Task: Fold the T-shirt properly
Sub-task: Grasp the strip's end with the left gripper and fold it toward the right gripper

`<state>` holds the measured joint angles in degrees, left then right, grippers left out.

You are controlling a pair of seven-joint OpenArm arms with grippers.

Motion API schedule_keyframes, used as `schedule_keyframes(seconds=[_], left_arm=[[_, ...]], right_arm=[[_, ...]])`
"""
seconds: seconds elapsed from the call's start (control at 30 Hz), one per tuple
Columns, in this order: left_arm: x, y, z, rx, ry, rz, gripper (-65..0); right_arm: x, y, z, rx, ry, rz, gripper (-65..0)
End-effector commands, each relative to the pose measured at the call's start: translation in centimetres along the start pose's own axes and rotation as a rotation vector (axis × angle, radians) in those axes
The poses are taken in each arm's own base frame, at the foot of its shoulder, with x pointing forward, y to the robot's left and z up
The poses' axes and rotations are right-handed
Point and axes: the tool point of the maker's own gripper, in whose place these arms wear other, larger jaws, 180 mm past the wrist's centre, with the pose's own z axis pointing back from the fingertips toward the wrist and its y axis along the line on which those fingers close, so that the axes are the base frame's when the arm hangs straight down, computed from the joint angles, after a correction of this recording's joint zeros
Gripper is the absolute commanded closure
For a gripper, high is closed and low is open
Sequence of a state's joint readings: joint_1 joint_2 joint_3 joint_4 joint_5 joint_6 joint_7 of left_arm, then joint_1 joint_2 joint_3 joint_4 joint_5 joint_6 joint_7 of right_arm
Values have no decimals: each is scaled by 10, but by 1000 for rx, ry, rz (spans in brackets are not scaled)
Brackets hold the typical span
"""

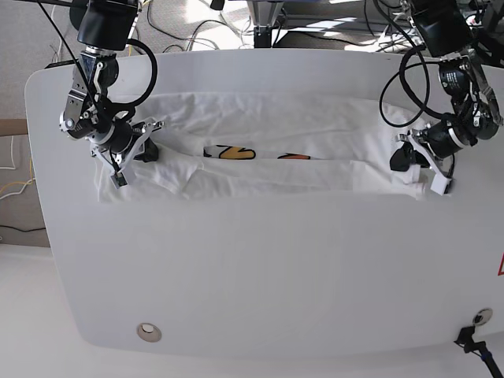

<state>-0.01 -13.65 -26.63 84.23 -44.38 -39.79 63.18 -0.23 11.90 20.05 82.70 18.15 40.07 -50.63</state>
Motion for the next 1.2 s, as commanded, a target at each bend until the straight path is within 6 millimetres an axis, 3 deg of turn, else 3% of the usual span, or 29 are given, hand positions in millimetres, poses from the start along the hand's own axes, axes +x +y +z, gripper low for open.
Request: schedule_keyframes(seconds=[0.0,0.27,0.37,0.67,0.83,0.97,1.03,1.1,1.17], left_arm=[[23,-15,1,-27,-48,-71,0],[20,-123,-38,-349,-23,-163,0],[19,-149,-52,-398,-47,-126,0],[7,-189,-81,-411,-28,-88,0],[5,-190,-93,-431,-9,-48,-1],[10,-200,-95,-451,-24,-40,-318],[20,-211,-97,-477,-45,-40,-422],[27,-227,-98,-528,-29,-69,-462],[36,-261,-95,-635,-31,-125,-461]], right_arm=[[-14,-5,1,-23,73,15,0],[-13,-4,1,-19,69,13,0],[-13,-4,1,-19,69,13,0],[-16,-3,2,-18,71,12,0],[-17,5,-2,-4,69,2,0],[-17,7,-3,-2,70,1,0],[-17,7,-3,0,68,0,0],[-17,7,-4,1,67,-1,0],[-16,8,-4,1,66,-1,0]])
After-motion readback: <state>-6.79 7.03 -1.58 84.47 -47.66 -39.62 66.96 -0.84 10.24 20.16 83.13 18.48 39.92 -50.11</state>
